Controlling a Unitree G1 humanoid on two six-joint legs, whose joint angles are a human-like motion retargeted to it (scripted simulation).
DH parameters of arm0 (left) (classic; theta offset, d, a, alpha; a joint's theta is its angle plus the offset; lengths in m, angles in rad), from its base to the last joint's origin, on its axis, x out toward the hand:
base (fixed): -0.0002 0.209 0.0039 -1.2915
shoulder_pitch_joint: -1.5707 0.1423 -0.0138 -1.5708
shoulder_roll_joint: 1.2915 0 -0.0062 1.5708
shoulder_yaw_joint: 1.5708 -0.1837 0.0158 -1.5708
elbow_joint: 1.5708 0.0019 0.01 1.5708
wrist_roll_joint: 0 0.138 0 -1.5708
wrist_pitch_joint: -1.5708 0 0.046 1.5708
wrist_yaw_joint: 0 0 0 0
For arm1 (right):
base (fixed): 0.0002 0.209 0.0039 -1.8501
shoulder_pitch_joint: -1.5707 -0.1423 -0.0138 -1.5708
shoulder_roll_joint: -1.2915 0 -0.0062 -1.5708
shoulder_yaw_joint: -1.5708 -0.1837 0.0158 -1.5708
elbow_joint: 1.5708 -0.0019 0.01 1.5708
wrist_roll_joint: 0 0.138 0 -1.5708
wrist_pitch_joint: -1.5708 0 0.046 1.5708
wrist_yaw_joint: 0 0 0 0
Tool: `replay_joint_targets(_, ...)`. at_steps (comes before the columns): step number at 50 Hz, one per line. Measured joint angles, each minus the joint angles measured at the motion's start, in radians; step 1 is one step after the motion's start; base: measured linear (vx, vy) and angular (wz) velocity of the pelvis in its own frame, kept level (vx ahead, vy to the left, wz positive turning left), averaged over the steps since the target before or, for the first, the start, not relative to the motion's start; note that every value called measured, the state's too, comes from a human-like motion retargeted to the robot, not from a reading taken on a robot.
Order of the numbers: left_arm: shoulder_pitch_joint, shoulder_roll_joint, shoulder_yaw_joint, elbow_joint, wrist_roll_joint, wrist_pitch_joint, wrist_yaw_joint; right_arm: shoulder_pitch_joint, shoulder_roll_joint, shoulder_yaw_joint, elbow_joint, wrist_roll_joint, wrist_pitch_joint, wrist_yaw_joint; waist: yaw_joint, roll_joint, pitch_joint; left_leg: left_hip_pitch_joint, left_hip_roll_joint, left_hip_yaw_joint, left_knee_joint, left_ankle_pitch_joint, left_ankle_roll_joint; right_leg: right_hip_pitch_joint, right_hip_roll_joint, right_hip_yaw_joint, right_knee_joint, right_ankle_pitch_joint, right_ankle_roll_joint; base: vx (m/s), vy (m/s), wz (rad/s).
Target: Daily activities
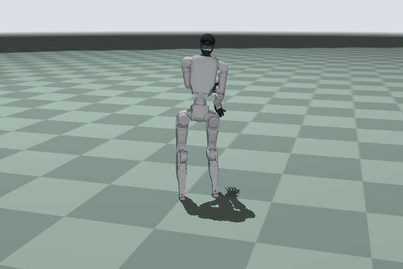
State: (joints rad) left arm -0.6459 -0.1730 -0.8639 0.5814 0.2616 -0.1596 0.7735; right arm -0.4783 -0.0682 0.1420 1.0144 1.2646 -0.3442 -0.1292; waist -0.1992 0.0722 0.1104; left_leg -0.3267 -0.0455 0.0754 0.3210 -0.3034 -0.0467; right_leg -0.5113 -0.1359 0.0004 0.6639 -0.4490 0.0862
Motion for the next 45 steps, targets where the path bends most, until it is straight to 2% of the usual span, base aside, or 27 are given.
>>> replay_joint_targets(45,0.029,-0.006,-0.056,0.049,-0.050,-0.028,-0.150,0.066,-0.049,0.016,0.034,-0.039,0.011,-0.008,0.017,-0.003,-0.057,0.061,-0.007,-0.029,-0.072,0.022,0.003,0.070,-0.012,-0.040,-0.024,-0.008,-0.026,0.00,0.00,0.00)
